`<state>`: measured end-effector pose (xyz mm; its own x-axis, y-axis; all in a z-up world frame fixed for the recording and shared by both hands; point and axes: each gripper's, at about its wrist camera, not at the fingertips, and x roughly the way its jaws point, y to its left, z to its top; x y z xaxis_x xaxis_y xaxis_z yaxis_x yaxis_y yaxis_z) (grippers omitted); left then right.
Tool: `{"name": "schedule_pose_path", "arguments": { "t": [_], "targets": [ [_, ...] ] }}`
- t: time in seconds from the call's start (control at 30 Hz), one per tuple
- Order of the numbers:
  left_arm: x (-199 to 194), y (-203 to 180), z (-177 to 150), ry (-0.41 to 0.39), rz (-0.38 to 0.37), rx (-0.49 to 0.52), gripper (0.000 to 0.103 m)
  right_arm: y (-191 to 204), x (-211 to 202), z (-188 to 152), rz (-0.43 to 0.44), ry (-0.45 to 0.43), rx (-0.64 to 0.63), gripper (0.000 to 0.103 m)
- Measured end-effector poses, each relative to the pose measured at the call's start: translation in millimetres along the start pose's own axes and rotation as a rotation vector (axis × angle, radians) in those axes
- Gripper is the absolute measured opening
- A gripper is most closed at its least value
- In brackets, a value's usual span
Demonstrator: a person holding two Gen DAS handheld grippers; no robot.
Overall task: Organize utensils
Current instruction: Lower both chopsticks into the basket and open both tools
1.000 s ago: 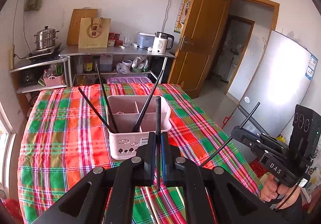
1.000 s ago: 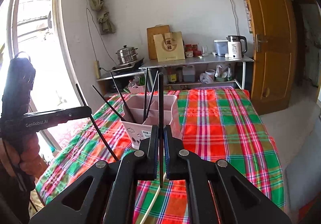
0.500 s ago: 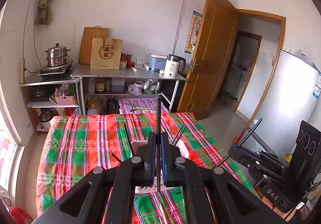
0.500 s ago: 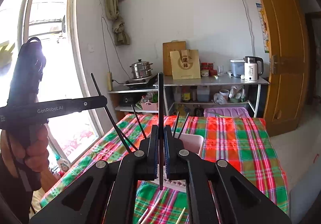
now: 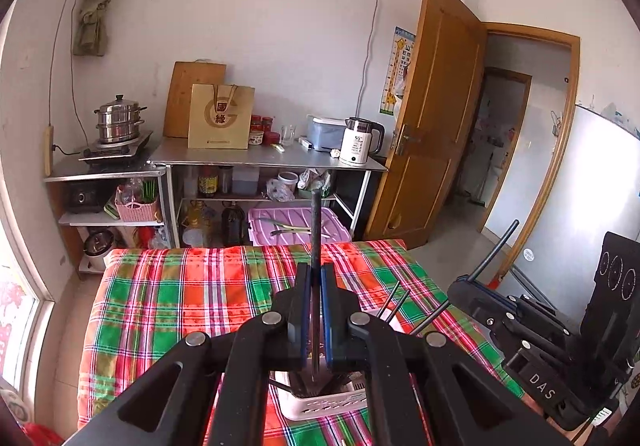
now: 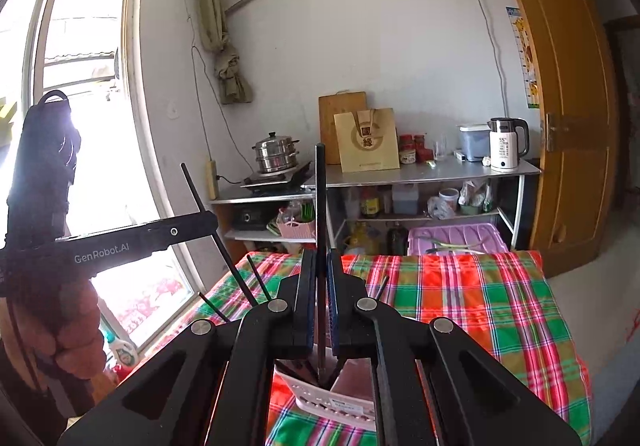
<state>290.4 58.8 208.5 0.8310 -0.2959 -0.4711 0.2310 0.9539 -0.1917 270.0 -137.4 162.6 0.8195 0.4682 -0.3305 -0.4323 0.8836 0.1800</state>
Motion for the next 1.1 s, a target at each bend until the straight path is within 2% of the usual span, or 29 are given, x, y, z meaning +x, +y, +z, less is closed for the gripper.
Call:
{"name": "schedule_pose_path", "arguments": {
  "t": [0.47,0.73,0.93,1.0,1.1],
  "targets": [
    [46.7,12.8,-40.3,0.074,-0.011,-0.014,0.004,-9.4,28.0,-40.6,-0.019,0.09,0.019,0.005],
    [71.1,18.6,-63.7,0.163,0.007,-0.013,0.005,-12.0,40.3,-60.6,-0.001,0.161,0.024,0.005],
    [66.5,21.5,-66.4,0.153,0.01,-0.029,0.005,-13.2,36.0,-63.0,0.003,0.178,0.018,0.006],
    [60.5,20.8,-66.0,0.138,0.011,-0.026,0.006,-13.4,29.4,-61.0,0.001,0.166,0.018,0.012],
    [49.6,19.4,-64.4,0.121,0.006,-0.032,0.013,-12.7,18.4,-58.2,-0.001,0.147,0.018,0.013]
  ]
}}
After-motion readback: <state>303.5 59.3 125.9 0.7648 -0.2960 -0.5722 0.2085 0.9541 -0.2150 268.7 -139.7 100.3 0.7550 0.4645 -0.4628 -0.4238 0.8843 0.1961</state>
